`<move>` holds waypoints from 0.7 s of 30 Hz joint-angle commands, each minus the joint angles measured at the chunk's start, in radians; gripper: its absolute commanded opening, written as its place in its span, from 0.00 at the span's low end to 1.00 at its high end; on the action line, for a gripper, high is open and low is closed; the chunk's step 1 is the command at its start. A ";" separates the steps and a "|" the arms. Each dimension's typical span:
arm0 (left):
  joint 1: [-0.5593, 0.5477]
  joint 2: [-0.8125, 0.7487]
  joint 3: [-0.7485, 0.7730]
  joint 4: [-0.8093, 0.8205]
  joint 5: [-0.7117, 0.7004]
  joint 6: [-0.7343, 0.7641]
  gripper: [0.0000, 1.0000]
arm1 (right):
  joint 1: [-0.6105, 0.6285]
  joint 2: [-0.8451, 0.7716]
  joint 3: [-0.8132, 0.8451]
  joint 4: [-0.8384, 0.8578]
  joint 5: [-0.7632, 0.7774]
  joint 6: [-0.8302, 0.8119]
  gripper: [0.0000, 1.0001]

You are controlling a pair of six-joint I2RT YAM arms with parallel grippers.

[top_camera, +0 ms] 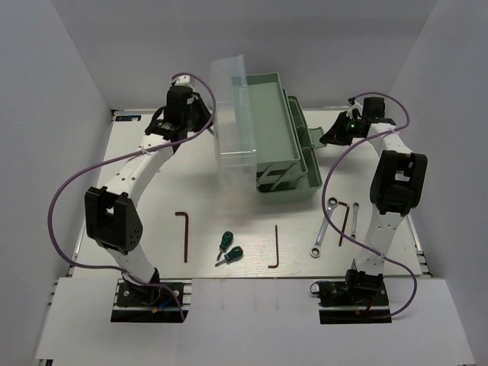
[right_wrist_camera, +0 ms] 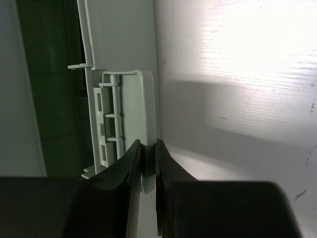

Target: Sort the tools into containers

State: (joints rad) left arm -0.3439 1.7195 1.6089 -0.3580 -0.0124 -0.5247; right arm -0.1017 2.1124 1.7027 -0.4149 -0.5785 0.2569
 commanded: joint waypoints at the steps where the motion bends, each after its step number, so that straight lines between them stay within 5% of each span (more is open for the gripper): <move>1: 0.040 -0.133 -0.069 0.039 -0.017 0.009 0.27 | -0.055 -0.020 -0.009 0.082 0.052 0.004 0.00; 4: 0.063 -0.156 -0.145 0.050 -0.017 0.009 0.74 | -0.058 -0.025 -0.021 0.085 0.043 -0.008 0.00; 6: 0.063 -0.167 -0.165 0.050 -0.017 0.009 0.83 | -0.058 -0.028 -0.025 0.082 0.037 -0.010 0.00; 21: 0.138 -0.431 -0.330 -0.133 -0.247 0.009 0.98 | -0.058 -0.063 -0.090 0.074 0.019 -0.027 0.00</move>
State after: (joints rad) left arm -0.2123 1.3975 1.2961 -0.4530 -0.1940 -0.5171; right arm -0.1429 2.0892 1.6314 -0.3504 -0.6022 0.2462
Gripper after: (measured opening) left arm 0.967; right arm 0.167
